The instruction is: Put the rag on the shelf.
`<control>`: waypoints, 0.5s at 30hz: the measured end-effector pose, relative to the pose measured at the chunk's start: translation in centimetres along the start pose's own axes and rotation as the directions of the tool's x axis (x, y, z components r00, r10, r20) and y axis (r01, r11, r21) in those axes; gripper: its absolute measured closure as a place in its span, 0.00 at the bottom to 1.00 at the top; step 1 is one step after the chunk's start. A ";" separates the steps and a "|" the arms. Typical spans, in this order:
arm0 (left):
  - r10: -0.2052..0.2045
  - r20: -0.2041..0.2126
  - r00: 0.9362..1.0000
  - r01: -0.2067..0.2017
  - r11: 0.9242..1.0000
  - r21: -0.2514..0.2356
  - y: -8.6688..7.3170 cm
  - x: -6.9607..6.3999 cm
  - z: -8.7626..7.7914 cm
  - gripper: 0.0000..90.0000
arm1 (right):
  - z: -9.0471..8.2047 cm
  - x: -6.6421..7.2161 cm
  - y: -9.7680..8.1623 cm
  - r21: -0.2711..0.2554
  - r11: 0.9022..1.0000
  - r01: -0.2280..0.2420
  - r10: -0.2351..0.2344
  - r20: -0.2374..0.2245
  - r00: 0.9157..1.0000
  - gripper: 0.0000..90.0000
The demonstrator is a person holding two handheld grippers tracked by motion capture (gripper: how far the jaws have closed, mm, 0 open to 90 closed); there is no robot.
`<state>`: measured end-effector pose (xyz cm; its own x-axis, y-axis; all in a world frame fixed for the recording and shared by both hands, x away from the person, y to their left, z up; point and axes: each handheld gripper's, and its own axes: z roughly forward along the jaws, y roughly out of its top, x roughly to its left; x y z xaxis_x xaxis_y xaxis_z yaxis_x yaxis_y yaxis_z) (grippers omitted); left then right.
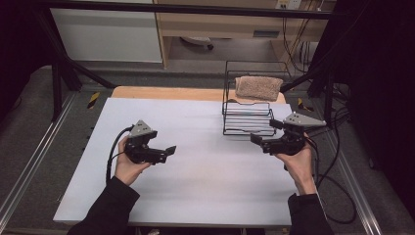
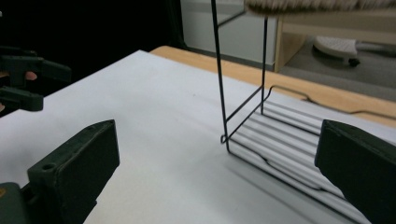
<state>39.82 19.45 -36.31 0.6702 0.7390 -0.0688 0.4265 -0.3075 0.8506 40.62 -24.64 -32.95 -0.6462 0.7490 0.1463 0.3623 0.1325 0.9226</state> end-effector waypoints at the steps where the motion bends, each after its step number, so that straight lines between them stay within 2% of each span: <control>1: 0.000 -0.004 1.000 0.000 1.000 0.005 -0.4 0.1 -0.2 0.09 | 0.1 0.0 -0.4 0.005 1.000 -0.005 0.005 -0.001 1.000 0.01; 7: -0.016 -0.015 1.000 0.016 1.000 0.020 -3.1 0.9 -1.2 0.09 | 0.6 0.1 -3.1 0.035 0.999 -0.026 0.027 -0.019 0.999 0.01; 11: -0.028 -0.020 0.999 0.028 0.999 0.041 -5.0 1.4 -1.8 0.09 | 0.9 -0.1 -5.2 0.079 0.997 -0.025 0.026 -0.016 1.000 0.01; 15: -0.038 -0.032 0.999 0.040 0.997 0.065 -6.7 2.1 -2.3 0.10 | 0.9 -0.3 -7.1 0.105 0.993 -0.051 0.054 -0.022 0.998 0.01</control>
<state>36.98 24.44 -41.02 0.6340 0.7687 -0.0845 0.4915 -0.3162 0.8115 38.88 -25.21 -39.90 -0.6405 0.7406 0.2033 0.4631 0.1612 0.8715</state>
